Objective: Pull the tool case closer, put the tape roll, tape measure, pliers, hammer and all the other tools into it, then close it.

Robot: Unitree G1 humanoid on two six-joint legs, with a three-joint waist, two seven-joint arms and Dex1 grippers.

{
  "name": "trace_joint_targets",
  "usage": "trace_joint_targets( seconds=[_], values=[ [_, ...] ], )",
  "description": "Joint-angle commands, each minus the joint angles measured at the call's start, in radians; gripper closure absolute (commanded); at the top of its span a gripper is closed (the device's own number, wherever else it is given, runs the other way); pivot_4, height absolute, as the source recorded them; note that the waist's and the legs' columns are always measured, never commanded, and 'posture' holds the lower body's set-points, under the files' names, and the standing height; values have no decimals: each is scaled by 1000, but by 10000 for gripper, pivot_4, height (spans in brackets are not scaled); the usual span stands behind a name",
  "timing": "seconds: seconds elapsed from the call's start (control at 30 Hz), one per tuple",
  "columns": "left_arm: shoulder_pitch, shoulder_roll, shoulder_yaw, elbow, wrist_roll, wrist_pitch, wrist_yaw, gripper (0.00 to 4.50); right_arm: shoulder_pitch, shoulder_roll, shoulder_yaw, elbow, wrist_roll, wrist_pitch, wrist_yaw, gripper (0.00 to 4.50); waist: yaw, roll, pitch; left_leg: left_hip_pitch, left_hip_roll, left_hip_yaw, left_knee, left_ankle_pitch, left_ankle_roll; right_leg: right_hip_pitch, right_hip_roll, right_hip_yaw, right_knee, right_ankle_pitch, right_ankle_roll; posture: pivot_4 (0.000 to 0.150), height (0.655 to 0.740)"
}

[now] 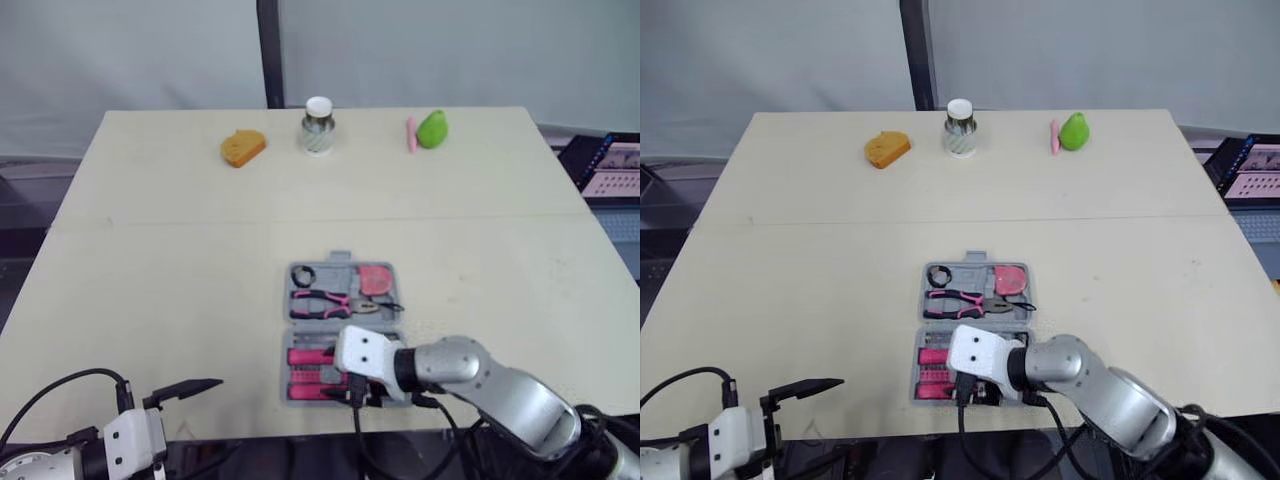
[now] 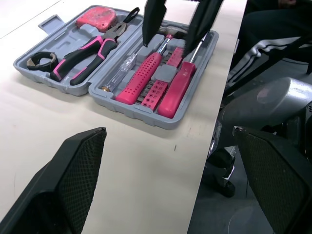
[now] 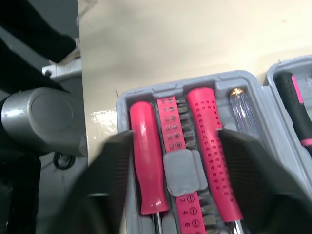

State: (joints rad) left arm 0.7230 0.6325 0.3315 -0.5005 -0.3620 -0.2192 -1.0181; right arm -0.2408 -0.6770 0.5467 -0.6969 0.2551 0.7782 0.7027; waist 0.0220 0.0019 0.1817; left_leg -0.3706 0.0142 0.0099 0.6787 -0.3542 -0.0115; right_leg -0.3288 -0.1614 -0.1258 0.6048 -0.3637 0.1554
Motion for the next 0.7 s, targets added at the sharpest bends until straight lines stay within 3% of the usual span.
trace_joint_targets(
  seconds=[0.03, 0.1, 0.3, 0.7],
  values=[
    [1, 3, -13, -31, -4, -5, 3, 0, 103, 39, -52, 53, 33, -198, 42, 36859, 0, 0, 0, 0, 0, 0, 0, 0, 0, 0, 0, 0, 0, 0, 0, 1500, 7400],
    [-3, 5, -15, -32, -4, -5, 4, 0, 149, 43, -57, 87, 23, -265, 59, 44303, 0, 0, 0, 0, 0, 0, 0, 0, 0, 0, 0, 0, 0, 0, 0, 1500, 7400],
    [-12, 9, -18, -39, -4, 2, 10, 0, 234, 17, -35, 187, -56, -407, 101, 44303, 1, 0, 0, 1, 0, 0, 0, 0, 0, 1, 0, 1, 0, 0, 0, 1500, 7400],
    [-39, 20, -32, -38, 1, 18, 15, 0, 265, 26, -79, 292, -99, -482, 102, 44303, 1, 0, 0, 1, 0, 0, 0, 0, 0, 1, 0, 0, 0, 0, 0, 1500, 7400]
  ],
)
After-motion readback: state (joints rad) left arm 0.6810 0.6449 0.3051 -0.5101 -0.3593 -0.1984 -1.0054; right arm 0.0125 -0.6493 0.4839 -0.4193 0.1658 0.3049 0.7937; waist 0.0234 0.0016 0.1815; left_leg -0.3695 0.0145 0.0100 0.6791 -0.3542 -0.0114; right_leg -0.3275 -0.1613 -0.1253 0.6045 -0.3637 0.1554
